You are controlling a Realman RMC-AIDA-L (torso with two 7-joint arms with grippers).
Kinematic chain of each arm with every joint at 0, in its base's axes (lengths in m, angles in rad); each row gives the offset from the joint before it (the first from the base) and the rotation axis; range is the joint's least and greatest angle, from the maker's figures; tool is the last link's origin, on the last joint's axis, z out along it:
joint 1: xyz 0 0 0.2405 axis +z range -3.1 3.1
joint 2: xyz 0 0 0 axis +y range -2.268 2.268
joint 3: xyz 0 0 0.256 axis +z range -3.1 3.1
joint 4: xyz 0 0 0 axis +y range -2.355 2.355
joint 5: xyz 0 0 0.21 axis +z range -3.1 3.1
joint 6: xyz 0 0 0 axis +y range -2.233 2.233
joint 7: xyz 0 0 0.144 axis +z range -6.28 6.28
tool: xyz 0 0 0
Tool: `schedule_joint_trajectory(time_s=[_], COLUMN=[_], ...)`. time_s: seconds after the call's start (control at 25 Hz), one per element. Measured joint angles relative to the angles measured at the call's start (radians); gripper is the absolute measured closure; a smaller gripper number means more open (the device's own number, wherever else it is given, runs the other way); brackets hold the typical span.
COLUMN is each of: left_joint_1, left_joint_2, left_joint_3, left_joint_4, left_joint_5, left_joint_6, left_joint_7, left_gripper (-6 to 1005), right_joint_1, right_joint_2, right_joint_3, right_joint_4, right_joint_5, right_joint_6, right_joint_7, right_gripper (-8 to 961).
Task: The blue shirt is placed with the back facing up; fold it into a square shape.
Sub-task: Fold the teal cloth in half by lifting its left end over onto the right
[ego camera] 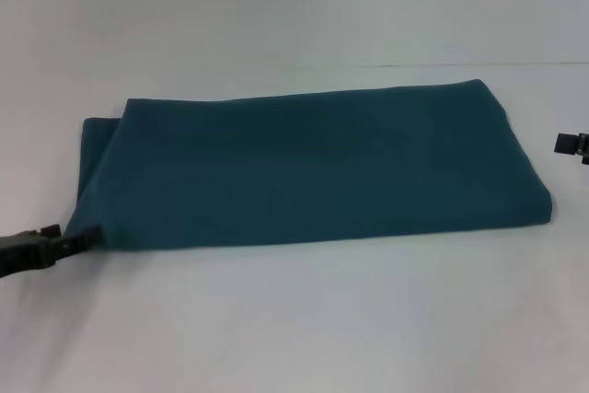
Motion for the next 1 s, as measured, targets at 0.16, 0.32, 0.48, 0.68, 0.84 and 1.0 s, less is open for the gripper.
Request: schedule_joint_trajectory(time_s=[0.16,0.32,0.48,0.68,0.84,1.0], left_joint_1=[-0.005,-0.010,-0.014,-0.015,-0.015,-0.016], left_joint_2=[0.000,0.000,0.000,0.001,0.001,0.001], left_joint_3=[0.005,0.007,0.007,0.007,0.009,0.032], left_joint_4=[0.000,-0.002,-0.002,-0.004,-0.004,-0.003], left_joint_5=[0.017,0.018,0.018,0.019,0.021,0.040], left_joint_6=[0.008,0.008,0.008,0.008,0.008,0.001], left_joint_7=[0.000,0.000,0.000,0.000,0.000,0.000], left_gripper=[169,170,170,207,245,282], right_joint_1=[0.002,0.003,0.007,0.007,0.007,0.007], right_joint_2=[0.000,0.001,0.006,0.008,0.008,0.008], right_joint_3=[0.000,0.001,0.002,0.002,0.002,0.002], right_joint_4=[0.000,0.000,0.000,0.000,0.000,0.000], right_joint_5=[0.001,0.001,0.001,0.001,0.001,0.001], right_joint_6=[0.002,0.003,0.004,0.005,0.005,0.004], right_joint_7=[-0.002,-0.003,-0.007,-0.008,-0.008,-0.010], right_gripper=[121,120,120,120,120,120])
